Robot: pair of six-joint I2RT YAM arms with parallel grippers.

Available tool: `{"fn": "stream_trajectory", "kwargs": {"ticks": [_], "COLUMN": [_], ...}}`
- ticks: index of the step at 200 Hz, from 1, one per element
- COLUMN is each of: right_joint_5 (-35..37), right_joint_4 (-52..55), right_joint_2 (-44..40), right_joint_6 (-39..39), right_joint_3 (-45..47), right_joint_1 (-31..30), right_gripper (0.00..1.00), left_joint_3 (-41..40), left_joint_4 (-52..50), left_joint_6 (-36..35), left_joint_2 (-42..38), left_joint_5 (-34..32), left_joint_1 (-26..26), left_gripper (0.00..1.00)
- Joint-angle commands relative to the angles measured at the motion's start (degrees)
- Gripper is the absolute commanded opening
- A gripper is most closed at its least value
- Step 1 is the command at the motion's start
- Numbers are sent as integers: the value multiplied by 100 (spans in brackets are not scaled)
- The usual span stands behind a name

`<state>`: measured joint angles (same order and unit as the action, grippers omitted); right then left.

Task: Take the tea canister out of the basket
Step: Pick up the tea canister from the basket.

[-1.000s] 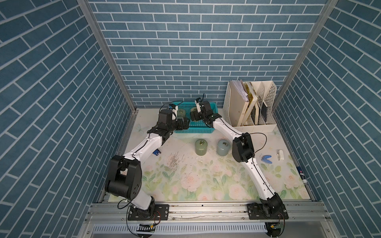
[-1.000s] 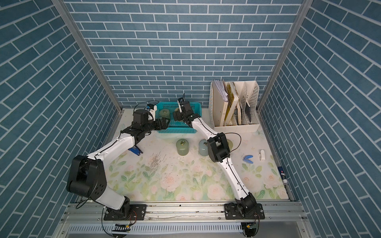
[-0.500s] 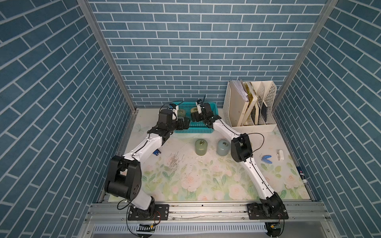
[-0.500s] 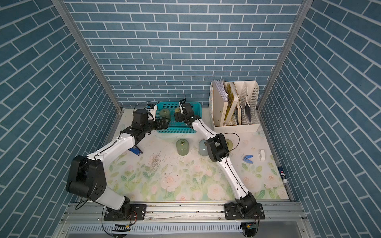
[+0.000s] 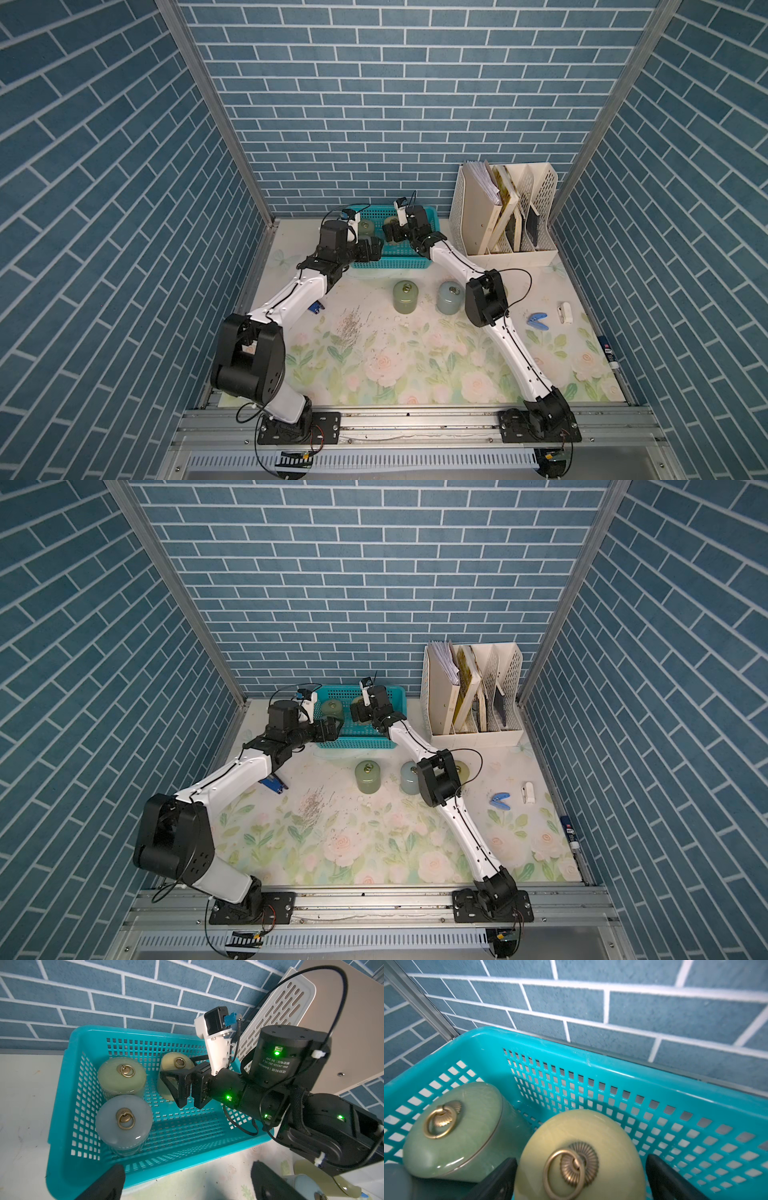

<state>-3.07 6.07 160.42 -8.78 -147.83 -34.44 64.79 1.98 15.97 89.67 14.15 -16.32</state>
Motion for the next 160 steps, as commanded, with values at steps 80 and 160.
{"fn": "stream_trajectory", "kwargs": {"ticks": [80,160], "right_joint_5": [153,377], "right_joint_4": [-161,-159], "right_joint_2": [221,-983], "right_joint_6": [-126,57], "right_joint_3": [-199,1277], "right_joint_1": [7,-129], "right_gripper": [84,78], "left_joint_3": [121,-17], "left_joint_4": [-48,29], "left_joint_6": [-149,-102], "left_joint_2": [-100,-239], "left_joint_5": [-25,15], "left_joint_1": [-29,-23], "left_gripper": [100,100]}}
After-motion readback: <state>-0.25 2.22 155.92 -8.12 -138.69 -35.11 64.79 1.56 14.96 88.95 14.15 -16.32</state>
